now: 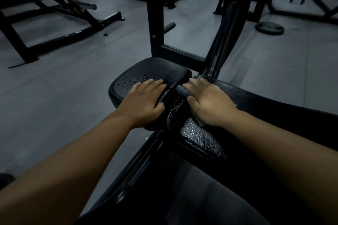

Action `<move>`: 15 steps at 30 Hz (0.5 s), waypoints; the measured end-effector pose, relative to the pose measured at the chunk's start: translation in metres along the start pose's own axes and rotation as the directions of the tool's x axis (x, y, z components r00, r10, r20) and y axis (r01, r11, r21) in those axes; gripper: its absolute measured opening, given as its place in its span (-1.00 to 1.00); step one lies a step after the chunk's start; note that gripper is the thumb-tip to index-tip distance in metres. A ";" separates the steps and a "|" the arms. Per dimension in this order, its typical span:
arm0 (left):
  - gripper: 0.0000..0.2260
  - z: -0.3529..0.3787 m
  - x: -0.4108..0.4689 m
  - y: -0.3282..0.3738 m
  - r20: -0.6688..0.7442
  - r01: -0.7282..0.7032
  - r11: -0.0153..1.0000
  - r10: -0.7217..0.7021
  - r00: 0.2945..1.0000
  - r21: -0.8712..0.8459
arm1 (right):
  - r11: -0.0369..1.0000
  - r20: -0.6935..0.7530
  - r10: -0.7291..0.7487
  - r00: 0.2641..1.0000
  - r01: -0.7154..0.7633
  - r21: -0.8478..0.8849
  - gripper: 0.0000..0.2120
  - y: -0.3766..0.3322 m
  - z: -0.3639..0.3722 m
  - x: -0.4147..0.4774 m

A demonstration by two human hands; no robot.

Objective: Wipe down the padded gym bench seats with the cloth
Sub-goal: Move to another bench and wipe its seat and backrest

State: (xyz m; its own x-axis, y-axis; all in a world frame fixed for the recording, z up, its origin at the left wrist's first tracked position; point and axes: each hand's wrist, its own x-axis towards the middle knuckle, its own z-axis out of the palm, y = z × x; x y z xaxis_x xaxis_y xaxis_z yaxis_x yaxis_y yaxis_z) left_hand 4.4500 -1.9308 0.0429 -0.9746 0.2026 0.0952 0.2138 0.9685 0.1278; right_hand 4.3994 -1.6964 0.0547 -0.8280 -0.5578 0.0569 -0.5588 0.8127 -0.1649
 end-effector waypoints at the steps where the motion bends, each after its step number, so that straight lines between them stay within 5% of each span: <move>1: -0.36 0.002 -0.001 0.002 -0.025 0.007 1.000 -0.007 1.000 0.005 | 0.997 -0.007 0.067 0.998 -0.068 -0.044 -0.45 0.002 0.000 0.014; 4: -0.36 0.003 0.000 0.004 -0.041 0.008 1.000 -0.009 0.999 -0.024 | 0.970 -0.015 0.217 0.976 -0.217 -0.108 -0.45 -0.023 0.001 0.051; 10: -0.45 -0.013 0.004 -0.011 0.005 0.006 0.983 -0.005 1.000 -0.185 | 0.984 0.005 -0.179 0.984 0.179 0.000 -0.49 -0.056 0.004 -0.004; 15: -0.43 -0.002 0.002 -0.015 -0.088 0.067 0.996 -0.072 0.994 -0.050 | 0.994 -0.018 0.105 0.994 -0.105 0.006 -0.24 -0.047 0.010 0.063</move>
State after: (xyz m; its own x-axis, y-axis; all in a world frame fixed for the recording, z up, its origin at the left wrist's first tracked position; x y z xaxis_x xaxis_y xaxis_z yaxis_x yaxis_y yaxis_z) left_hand 4.4450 -1.9448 0.0427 -0.9778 0.1192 0.1723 0.1507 0.9715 0.1832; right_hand 4.3741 -1.7710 0.0562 -0.8830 -0.4659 0.0571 -0.4683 0.8659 -0.1758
